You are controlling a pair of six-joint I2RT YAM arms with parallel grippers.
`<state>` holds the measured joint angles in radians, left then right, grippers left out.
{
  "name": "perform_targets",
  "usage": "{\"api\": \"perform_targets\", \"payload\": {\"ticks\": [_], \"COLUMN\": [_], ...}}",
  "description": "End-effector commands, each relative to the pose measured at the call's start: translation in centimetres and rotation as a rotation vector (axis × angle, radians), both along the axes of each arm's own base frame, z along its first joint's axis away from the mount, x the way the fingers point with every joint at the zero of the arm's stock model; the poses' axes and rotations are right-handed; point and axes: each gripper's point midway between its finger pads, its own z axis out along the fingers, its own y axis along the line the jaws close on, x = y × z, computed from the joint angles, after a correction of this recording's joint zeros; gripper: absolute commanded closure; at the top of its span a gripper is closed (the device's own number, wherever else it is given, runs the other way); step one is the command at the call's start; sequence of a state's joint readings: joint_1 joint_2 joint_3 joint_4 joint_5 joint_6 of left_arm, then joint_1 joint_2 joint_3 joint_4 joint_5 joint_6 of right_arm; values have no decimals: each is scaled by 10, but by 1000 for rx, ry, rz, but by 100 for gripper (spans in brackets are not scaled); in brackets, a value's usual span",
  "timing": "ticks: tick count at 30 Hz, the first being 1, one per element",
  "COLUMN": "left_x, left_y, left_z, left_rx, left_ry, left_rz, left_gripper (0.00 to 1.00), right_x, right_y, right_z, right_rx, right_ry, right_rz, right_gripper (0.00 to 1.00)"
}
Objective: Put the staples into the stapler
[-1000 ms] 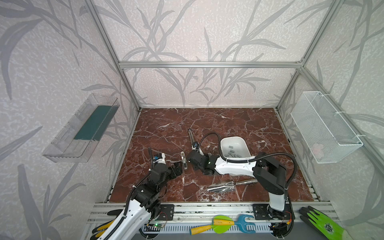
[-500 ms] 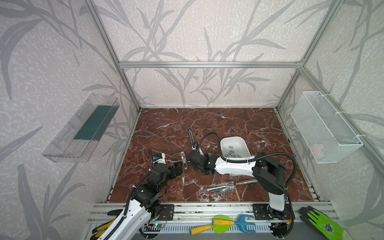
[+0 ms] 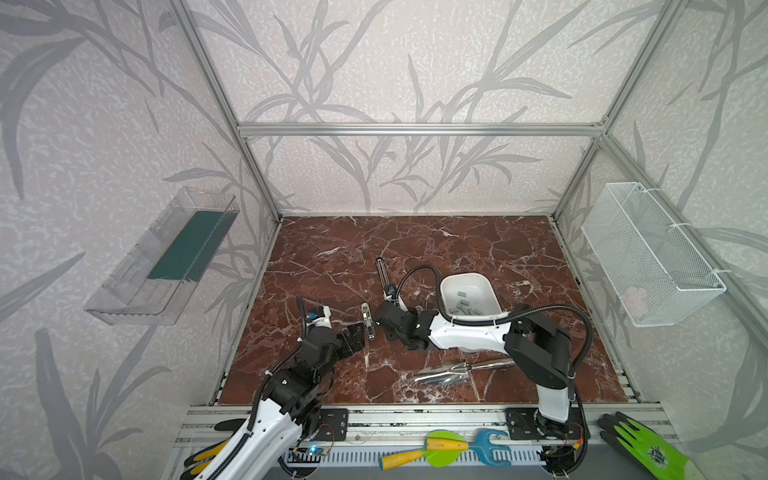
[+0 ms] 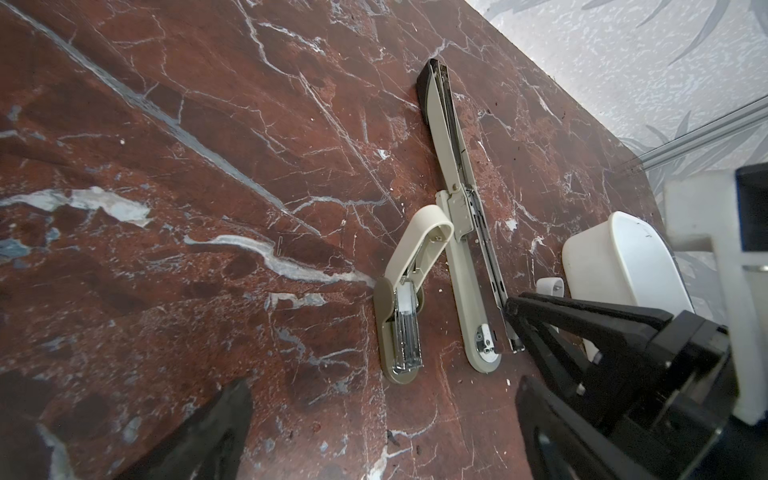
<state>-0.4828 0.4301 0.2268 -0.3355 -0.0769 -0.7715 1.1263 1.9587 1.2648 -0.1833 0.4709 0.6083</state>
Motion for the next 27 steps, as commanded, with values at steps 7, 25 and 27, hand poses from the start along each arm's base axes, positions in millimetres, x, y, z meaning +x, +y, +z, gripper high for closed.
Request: {"api": "perform_targets", "payload": {"ticks": [7,25,27], "left_x": [1,1,1], "left_y": [2,2,2], "left_z": [-1,-2,-2], "left_rx": [-7,-8,-7], "left_ry": [0,1,3], "left_rz": [20,20,19], "left_gripper": [1,1,1], "right_x": [1,-7,-7], "right_y": [1,-9,-9], "right_z": [-4,-14,-11], "right_rx": [-16,-23,-18], "right_ry": [-14,16,13], "right_rz": [-8,-12,-14], "right_gripper": [93,94,94]}}
